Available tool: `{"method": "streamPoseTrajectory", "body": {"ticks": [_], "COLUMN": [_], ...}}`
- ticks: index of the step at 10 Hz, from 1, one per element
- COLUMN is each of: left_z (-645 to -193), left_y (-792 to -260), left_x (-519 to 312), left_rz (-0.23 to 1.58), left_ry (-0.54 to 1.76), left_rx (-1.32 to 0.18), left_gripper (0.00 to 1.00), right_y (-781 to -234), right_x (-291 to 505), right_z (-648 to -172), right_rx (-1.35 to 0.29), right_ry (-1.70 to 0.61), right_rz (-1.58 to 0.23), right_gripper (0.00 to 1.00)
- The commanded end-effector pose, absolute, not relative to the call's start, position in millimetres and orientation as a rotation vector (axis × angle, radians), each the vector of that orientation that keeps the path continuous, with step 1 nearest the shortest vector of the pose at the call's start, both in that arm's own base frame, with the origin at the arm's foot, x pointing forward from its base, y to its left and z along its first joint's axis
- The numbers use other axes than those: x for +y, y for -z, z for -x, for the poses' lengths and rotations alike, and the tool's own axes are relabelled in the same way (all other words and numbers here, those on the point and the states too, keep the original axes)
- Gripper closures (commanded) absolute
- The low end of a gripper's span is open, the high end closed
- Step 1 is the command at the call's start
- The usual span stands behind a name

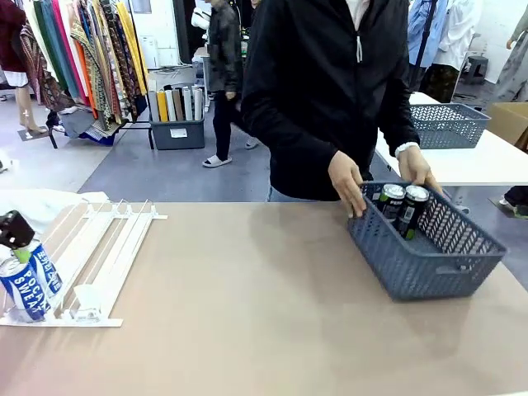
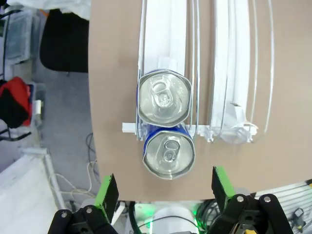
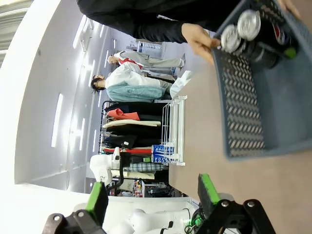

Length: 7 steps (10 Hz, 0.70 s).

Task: Retrieve and store the cans from the dispenser.
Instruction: Pick up one can from the Automatic Can Dispenser and place it in the middle of the table.

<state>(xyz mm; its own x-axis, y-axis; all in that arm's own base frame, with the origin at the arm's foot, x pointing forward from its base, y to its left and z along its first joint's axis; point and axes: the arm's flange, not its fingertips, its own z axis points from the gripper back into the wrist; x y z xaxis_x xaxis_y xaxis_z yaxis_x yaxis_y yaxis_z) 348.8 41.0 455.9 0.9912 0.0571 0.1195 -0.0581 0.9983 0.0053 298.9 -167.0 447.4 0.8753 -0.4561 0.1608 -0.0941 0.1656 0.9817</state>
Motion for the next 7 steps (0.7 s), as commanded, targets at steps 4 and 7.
{"method": "streamPoseTrajectory", "body": {"ticks": [4, 7], "left_z": [-343.7, -346.8], "left_y": [-394.0, -383.4], "left_x": [44.5, 42.9], "left_rz": [0.036, 0.036], "left_ry": [-0.057, -0.037], "left_rx": [-0.062, -0.047], "left_gripper": [0.0, 0.0], "right_y": [-450.7, -450.7], "right_x": [-167.3, -167.3], "right_z": [-299.3, -299.3], "right_rx": [-0.485, -0.485], "right_ry": [0.263, 0.263], "right_rz": [-1.403, -1.403], "right_gripper": [0.0, 0.0]}}
